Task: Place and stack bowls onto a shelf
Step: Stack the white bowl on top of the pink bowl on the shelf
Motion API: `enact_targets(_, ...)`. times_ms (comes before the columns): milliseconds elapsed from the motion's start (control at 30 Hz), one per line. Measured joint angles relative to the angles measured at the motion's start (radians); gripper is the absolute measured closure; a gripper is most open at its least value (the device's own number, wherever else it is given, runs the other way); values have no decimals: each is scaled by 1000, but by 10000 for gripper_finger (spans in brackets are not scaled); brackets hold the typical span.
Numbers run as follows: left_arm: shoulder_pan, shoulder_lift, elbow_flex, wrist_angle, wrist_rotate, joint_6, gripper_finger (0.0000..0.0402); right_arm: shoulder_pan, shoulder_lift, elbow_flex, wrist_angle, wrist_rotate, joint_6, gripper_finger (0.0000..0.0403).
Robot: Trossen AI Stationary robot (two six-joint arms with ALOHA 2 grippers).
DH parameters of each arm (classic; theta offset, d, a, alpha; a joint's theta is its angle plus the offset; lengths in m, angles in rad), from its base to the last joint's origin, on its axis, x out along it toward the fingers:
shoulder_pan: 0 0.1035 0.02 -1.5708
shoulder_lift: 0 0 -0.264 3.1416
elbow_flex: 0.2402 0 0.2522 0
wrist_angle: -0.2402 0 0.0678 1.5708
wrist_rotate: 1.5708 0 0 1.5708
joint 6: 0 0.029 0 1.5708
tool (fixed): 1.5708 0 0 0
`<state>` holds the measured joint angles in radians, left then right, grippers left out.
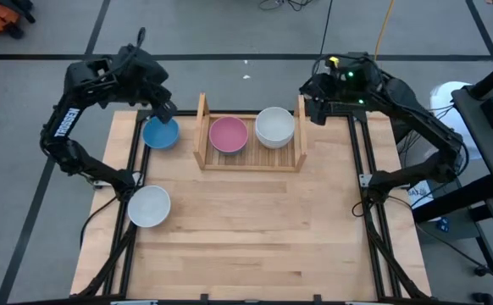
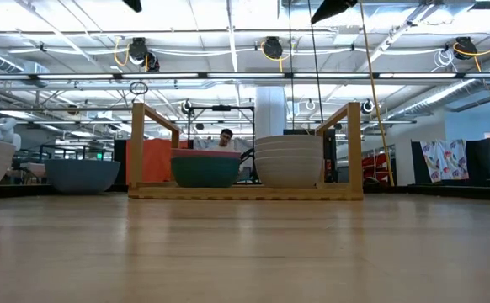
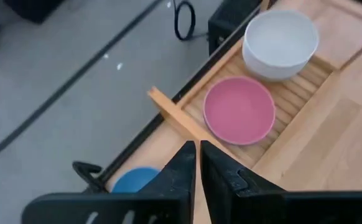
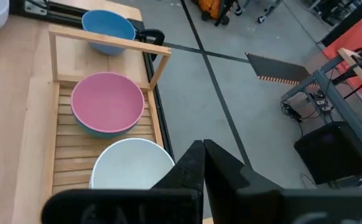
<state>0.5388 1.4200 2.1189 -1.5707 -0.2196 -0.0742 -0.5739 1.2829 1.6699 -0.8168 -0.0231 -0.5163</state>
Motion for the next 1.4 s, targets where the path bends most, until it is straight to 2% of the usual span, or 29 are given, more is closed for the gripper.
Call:
enact_targets(267, 37, -9, -199, 0, 217, -41, 344, 0, -34, 0, -5, 0, 50, 403)
enact_targets(400, 15, -42, -322, 0, 326, -38, 344, 0, -35, 0, -16, -2, 86, 403)
enact_targets(500, -26, -91, -428, 0, 398, 27, 344, 0, -35, 0, -51, -3, 86, 403)
enact_targets(700, -148, -243, -646, -1, 397, 142, 344, 0, -35, 0, -89, -3, 117, 403)
enact_targets(933, -266, -385, -882, -2, 345, 124, 344, 0, -35, 0, -87, -3, 115, 403)
enact_targets(1100, -308, -422, -1004, -1, 342, 86, 346, 0, -35, 0, -84, -3, 113, 403)
enact_targets(1267, -319, -420, -1073, 1, 379, 38, 393, 0, -35, 0, -82, -3, 112, 403)
enact_targets(1400, -319, -419, -1111, 1, 383, -67, 386, 0, -35, 0, -78, -3, 112, 403)
